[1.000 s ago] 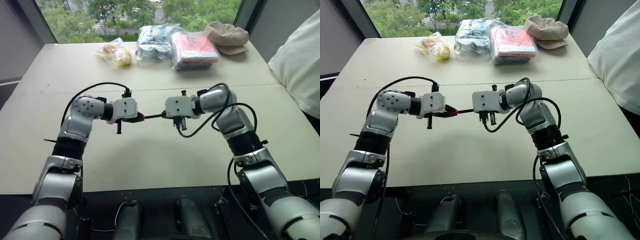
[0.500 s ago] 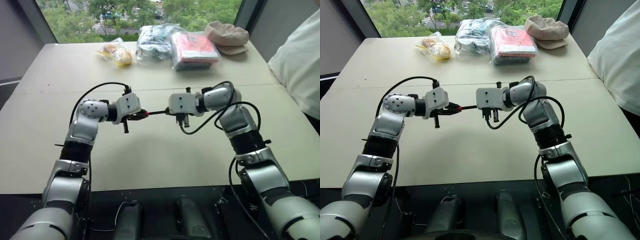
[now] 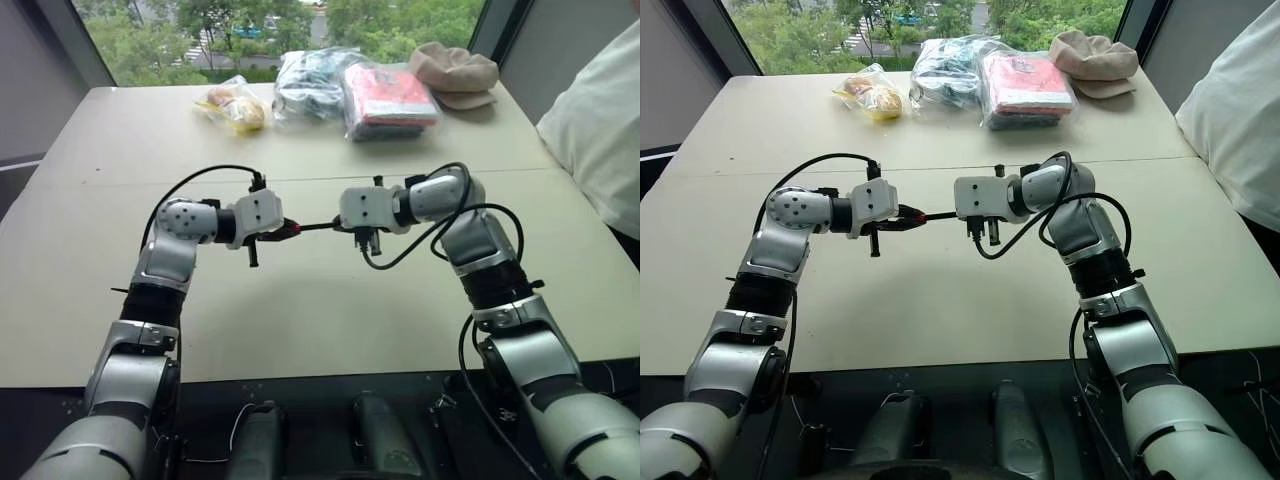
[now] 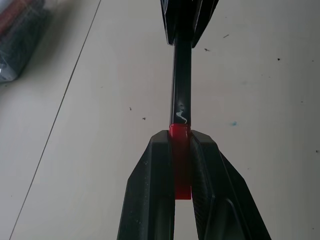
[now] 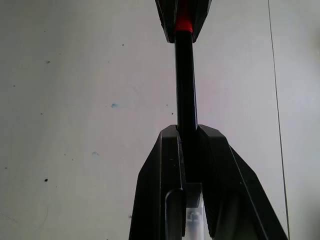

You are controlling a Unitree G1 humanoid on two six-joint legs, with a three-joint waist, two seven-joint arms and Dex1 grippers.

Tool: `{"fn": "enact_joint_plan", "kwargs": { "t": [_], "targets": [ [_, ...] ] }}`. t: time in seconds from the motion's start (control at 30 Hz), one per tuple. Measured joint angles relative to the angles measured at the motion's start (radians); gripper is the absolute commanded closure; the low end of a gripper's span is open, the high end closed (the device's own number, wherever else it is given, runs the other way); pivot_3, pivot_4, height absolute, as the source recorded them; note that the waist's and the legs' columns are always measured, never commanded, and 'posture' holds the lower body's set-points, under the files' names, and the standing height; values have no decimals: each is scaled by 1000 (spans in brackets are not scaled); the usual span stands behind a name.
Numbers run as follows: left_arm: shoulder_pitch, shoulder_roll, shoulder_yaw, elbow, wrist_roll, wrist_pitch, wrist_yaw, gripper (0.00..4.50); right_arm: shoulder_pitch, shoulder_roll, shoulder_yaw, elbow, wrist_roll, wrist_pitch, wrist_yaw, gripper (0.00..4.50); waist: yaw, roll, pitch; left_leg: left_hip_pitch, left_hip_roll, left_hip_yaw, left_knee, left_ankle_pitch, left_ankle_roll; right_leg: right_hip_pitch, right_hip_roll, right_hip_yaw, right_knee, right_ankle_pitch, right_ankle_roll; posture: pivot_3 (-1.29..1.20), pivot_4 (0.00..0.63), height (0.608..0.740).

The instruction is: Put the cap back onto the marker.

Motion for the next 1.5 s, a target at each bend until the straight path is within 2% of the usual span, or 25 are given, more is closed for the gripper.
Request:
{"fn": "enact_joint_plan", "kwargs": {
  "t": [0.53, 0.6, 0.63, 0.7, 0.83, 1.07, 1.27, 1.5],
  "targets": [
    [9, -17, 0, 14, 0, 1, 9, 4500, 15, -6, -2, -1, -1, 2, 0, 4444, 0, 0, 0, 0, 0, 0, 0, 0, 0, 0, 0, 0, 0, 0, 0, 0, 150, 740],
    [29, -17, 4, -5, -5, 6, 12, 3512, 23, -6, 0, -3, 6, 2, 2, 4500, 0, 0, 0, 0, 0, 0, 0, 0, 0, 0, 0, 0, 0, 0, 0, 0, 150, 740],
    [32, -32, 2, -31, -43, 6, 14, 3160, 25, 18, 9, -8, 38, -5, 2, 4500, -1, 0, 0, 0, 0, 0, 0, 0, 0, 0, 0, 0, 0, 0, 0, 0, 150, 740],
    [28, -57, -9, -117, -81, 4, 19, 2165, 27, 54, 62, -17, 49, -14, 9, 4500, 0, 0, 0, -1, 0, -1, 1, 0, 0, -1, 0, 0, 1, 0, 0, 0, 150, 740],
    [41, -18, -5, -208, -118, 30, 50, 65, 16, 58, 91, -22, 104, -47, 9, 4500, -1, 0, 0, 0, 0, 0, 1, 0, 0, -1, -1, 1, 3, 0, 0, 0, 150, 740],
    [194, 99, 50, -410, -199, 144, 138, 21, 7, -48, 108, 37, 146, -60, -25, 4500, 1, 0, 0, 0, 0, 0, 2, 0, 0, -1, -1, 1, 3, 0, 0, 0, 150, 740],
    [292, 144, 90, -544, -260, 258, 222, 21, 10, -102, 91, 56, 176, -44, -71, 4500, 1, 0, 0, 0, 0, 0, 1, 0, 0, -1, -1, 2, 3, 0, 0, 0, 150, 740],
    [344, 157, 145, -578, -335, 339, 318, 21, 96, -168, -2, -7, 234, 106, -159, 4500, 8, 0, 0, 0, 0, 0, 2, 0, 0, -1, -1, 2, 3, 0, 0, 0, 150, 740]
  ]
}}
